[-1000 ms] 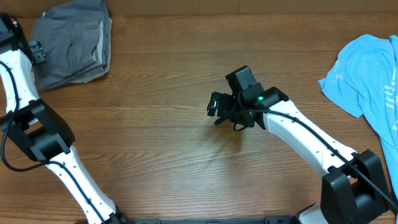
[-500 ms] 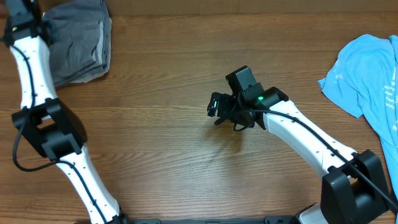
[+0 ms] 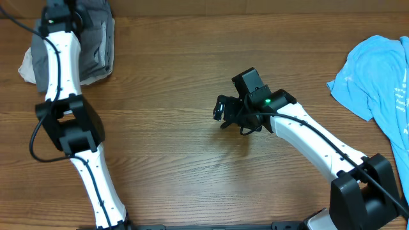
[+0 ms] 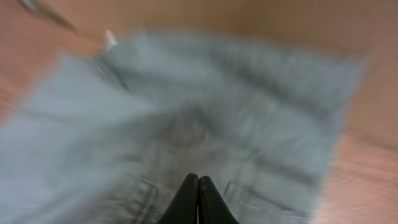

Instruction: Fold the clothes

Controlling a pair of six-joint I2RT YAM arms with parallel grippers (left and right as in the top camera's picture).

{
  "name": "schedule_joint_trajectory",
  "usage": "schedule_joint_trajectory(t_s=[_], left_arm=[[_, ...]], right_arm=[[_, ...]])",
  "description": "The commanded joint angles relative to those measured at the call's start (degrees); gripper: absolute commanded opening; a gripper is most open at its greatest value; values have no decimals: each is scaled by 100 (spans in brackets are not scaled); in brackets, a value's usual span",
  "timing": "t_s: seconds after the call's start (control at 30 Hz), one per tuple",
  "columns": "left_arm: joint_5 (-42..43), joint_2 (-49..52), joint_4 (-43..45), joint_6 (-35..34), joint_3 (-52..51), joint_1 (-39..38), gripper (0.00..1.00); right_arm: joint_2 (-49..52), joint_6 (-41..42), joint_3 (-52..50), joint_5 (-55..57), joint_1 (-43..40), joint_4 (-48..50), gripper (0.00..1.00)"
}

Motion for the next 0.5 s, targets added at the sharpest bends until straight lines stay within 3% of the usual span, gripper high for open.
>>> schedule_joint_trajectory(t_s=[0.0,0.23,0.47], left_arm=[[-55,540,-70,-118,44,37,6],[-13,695,-428,-111,46,20,4],[107,33,-767,-116,46,13,4]], right_arm=[[15,-42,-2,-22,31,35,100],[15,-39,-2,-26,33,72,100],[15,-39,-2,-26,33,70,100]])
